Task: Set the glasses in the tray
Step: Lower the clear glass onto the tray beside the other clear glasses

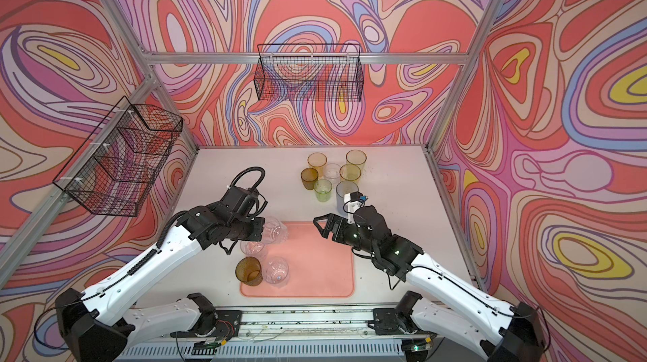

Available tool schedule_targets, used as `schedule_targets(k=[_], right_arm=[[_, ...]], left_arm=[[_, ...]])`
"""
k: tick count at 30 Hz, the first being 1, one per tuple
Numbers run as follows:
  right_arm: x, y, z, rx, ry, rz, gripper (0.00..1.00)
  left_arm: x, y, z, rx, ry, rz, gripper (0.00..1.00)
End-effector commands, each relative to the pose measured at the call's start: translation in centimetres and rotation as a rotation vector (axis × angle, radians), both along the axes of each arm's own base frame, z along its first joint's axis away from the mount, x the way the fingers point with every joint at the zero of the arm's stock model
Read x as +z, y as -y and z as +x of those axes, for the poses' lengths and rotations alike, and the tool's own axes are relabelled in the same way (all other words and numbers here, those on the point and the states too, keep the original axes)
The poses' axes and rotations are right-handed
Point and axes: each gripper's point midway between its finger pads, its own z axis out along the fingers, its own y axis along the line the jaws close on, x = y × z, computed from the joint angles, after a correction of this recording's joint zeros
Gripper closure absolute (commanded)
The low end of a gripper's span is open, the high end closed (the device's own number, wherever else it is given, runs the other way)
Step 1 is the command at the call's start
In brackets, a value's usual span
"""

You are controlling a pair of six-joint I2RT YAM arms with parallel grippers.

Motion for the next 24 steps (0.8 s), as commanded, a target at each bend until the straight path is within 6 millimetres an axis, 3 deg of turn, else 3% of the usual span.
schedule_targets(k=[1, 24], right_arm=[[-0.4, 0.4, -0.1, -0.01, -0.004, -0.002, 0.02], [-1.0, 0.2, 0.1, -0.011, -0.02, -0.02, 0.02]], left_arm=[[-0.2, 0.1, 0.4, 0.016, 0.017, 0.009, 1.0], [-2.7, 0.2, 0.6, -0.017, -0.018, 0.136, 1.0]])
